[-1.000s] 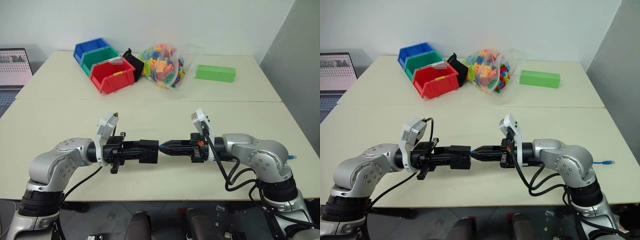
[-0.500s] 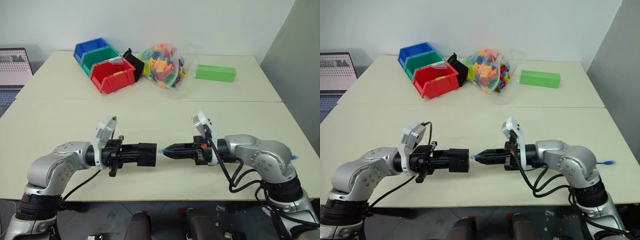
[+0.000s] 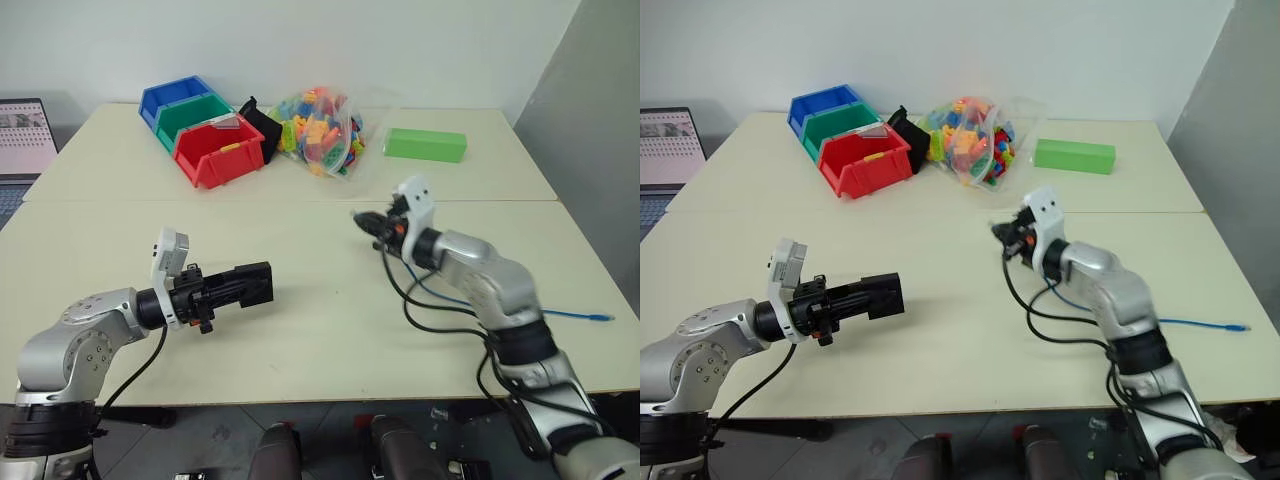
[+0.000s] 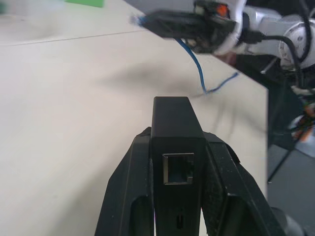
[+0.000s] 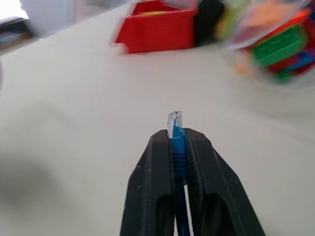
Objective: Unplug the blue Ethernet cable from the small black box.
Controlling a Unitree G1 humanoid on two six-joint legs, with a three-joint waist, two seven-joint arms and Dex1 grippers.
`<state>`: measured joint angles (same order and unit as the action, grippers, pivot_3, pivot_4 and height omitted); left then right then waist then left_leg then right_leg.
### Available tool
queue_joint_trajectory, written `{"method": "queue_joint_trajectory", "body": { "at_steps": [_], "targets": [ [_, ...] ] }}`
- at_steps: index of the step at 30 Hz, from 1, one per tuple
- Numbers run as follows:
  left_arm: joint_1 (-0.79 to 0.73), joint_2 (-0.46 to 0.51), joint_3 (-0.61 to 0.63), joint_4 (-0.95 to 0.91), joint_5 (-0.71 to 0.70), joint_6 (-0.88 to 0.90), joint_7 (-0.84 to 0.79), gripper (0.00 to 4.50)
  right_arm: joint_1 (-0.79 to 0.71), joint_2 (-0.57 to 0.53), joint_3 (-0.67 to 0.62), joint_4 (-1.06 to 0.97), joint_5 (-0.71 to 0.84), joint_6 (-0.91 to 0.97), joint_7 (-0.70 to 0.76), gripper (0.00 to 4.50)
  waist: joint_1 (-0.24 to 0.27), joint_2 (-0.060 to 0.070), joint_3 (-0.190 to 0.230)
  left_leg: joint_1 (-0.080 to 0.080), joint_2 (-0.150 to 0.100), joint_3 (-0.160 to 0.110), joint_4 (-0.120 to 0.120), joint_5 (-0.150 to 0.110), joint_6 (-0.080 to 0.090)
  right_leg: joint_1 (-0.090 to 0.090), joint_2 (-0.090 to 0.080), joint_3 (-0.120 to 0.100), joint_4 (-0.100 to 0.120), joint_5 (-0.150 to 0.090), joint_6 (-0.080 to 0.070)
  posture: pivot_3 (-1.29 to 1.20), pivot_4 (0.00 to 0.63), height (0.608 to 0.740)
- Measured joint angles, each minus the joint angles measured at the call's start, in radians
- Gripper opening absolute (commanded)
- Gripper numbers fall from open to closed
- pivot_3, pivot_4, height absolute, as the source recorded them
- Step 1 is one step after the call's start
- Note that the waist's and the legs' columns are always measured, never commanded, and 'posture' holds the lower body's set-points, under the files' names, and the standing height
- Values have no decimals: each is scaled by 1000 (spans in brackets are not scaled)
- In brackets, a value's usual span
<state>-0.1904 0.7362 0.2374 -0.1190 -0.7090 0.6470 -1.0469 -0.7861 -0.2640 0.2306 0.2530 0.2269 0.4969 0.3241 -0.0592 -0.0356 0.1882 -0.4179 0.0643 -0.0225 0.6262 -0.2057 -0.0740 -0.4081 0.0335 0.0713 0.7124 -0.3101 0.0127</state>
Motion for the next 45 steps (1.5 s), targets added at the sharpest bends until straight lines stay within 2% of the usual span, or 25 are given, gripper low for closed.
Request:
{"method": "queue_joint_trajectory", "body": {
  "at_steps": [4, 5, 6, 9, 14, 17, 21, 24, 32, 34, 36, 41, 45],
  "targets": [
    [-15, -32, -1, 1, 50, -39, 77, 800, -77, 69, 33, 276, -135, -140, -73, 46, 7, 0, 0, -4, 0, 0, 0, 0, 0, -2, -1, 0, -1, 2, -5, 0, 150, 740],
    [-26, -47, -2, 1, 66, -55, 100, 800, -102, 87, 31, 347, -149, -161, -84, 737, 7, 0, 0, -4, 0, 0, 0, 0, 0, -2, -1, 0, -1, 3, -6, 0, 150, 740],
    [-31, -57, -3, 2, 82, -74, 120, 800, -116, 98, 27, 390, -158, -179, -88, 858, 6, 0, 0, -4, 0, 0, 0, 0, 0, -2, -1, 0, -1, 3, -6, 0, 150, 740],
    [-41, -84, -4, 11, 138, -131, 182, 800, -144, 117, -7, 478, -167, -227, -83, 1611, 6, 0, 0, -4, 0, -1, 0, 0, 0, -2, -1, 0, -1, 3, -6, 0, 150, 740],
    [-82, -139, -2, 80, 217, -221, 288, 800, -109, 90, -32, 380, -162, -232, 1, 2682, 7, 0, 0, -4, 0, -1, 0, 0, 0, -2, -1, -1, 0, 3, -6, 0, 150, 740],
    [-156, -177, 7, 205, 319, -363, 409, 800, -17, 32, -37, 115, -89, -158, 144, 3325, 17, 0, 0, -4, 0, -2, 0, 0, 0, -2, -1, -2, 0, 3, -5, 0, 150, 740],
    [-258, -213, 14, 393, 412, -549, 503, 800, 49, -41, -28, -234, 52, 18, 322, 3325, 21, 0, 0, -4, -1, -1, 0, 0, 0, -2, -1, -4, 1, 3, -5, 0, 150, 740],
    [-303, -227, 7, 533, 456, -648, 520, 800, 52, -83, -13, -405, 123, 139, 392, 3325, 21, 0, 0, -4, -1, -2, 1, 0, 0, -1, -1, -6, 1, 3, -5, 0, 150, 740],
    [-380, -261, 3, 826, 507, -804, 548, 800, 53, -107, 33, -500, 148, 267, 412, 3325, 22, 0, 0, -4, -1, -1, 1, 0, 0, -1, -1, -7, 1, 3, -5, 0, 150, 740],
    [-385, -267, 4, 866, 511, -820, 553, 1505, 53, -108, 37, -500, 145, 275, 410, 3341, 22, 0, 0, -5, -1, -2, 1, 0, 0, -1, -1, -7, 1, 3, -5, 0, 150, 740],
    [-387, -270, 5, 882, 510, -830, 552, 1717, 53, -108, 40, -501, 144, 276, 409, 3341, 23, 0, 0, -5, -1, -2, 1, 0, 0, -1, -1, -7, 1, 3, -5, 0, 150, 740],
    [-375, -270, 8, 908, 490, -826, 515, 2830, 56, -114, 47, -511, 136, 279, 409, 3341, 23, 0, 0, -5, -1, -2, 1, 0, 0, -1, -1, -7, 1, 3, -5, 0, 150, 740],
    [-324, -271, 14, 859, 476, -808, 512, 3874, 65, -120, 50, -524, 136, 284, 410, 3341, 20, 0, 0, -5, 0, -2, 1, 0, 0, -1, -1, -7, 1, 3, -5, 0, 150, 740]
  ]
}}
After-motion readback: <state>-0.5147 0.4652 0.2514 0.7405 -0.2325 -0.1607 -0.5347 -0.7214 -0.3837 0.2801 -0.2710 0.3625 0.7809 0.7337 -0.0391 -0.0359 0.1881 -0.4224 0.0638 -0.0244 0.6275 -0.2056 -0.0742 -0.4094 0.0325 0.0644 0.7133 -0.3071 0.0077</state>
